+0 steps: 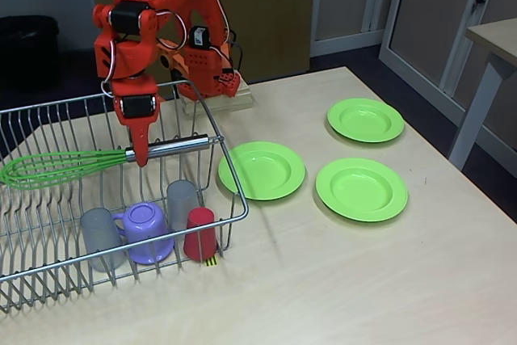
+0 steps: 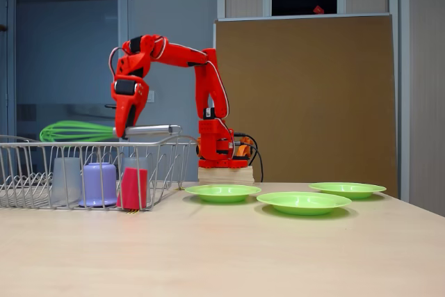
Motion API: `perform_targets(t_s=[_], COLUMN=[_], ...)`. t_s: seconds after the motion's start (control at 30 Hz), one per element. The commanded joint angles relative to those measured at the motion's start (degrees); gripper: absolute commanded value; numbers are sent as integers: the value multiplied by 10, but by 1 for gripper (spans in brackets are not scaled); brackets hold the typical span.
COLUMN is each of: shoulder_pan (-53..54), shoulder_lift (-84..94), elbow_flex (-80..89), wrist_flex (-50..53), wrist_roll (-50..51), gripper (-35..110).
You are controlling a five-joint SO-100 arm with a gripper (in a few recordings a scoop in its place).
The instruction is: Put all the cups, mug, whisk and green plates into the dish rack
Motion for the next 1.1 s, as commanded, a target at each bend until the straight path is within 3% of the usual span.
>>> perform_targets(t_s=[0.0,0.57,0.73,1.07], shoulder_pan=[8,2,-1,-5], shoulder_lift=[-26,-216,-224,-221], elbow_flex=[-26,-159,-163,-159], wrist_flex=[-17,-21,-9,3], wrist_roll=[-24,-40,-40,-38], gripper=[0,0,10,15])
